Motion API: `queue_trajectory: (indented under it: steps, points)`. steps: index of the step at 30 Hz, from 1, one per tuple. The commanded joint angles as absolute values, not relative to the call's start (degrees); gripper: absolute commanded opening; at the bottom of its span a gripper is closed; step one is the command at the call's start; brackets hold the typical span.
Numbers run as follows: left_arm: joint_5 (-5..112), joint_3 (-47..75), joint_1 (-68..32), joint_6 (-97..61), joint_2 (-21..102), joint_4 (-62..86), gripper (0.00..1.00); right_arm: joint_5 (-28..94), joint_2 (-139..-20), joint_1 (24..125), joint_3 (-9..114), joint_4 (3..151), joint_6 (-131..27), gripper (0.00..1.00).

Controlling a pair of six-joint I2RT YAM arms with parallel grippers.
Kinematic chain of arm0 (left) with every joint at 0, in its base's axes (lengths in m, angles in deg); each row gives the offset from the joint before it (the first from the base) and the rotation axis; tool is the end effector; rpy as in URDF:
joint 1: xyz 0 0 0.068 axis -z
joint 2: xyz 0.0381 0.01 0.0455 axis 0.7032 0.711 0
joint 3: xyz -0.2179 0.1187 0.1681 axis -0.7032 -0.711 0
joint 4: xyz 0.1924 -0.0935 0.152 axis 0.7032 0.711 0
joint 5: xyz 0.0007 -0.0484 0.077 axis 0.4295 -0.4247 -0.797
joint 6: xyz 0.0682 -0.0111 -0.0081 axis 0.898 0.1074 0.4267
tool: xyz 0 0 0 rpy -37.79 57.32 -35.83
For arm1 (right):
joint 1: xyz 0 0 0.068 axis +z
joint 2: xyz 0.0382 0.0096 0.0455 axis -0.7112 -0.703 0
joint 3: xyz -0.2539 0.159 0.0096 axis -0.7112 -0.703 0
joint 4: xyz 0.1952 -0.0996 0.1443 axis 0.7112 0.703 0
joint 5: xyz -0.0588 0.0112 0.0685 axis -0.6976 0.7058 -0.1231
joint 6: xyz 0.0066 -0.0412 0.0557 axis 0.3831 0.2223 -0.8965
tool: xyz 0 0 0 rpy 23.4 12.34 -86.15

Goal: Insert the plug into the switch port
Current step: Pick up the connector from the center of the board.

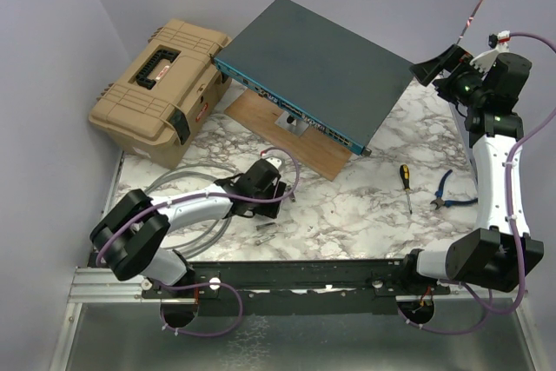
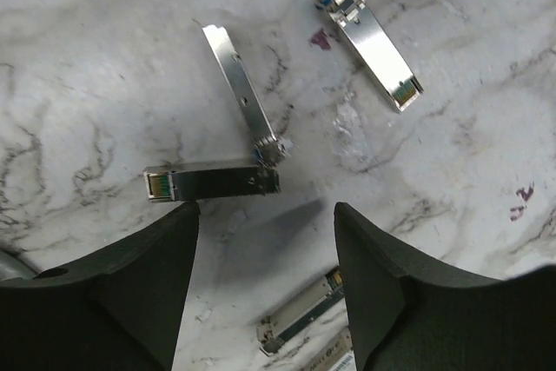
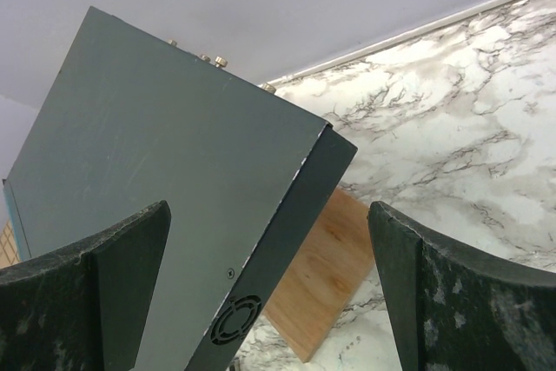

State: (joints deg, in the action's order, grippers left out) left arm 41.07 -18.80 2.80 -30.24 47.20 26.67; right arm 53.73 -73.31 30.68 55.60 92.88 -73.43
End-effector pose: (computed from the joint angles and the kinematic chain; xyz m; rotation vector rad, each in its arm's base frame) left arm 0.1898 -0.2012 0.1719 0.5100 2.5340 -0.3924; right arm 0.3047 -0.0520 0.4407 0.3254 1.7912 0.6166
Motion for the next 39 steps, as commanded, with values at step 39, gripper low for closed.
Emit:
queue_trajectory:
  steps: [39]
  points:
    - [29.74,-17.34,-1.68,-35.23,48.5,20.35,0.51,53.52,-75.44,31.71,57.24,93.09,-73.25,1.0]
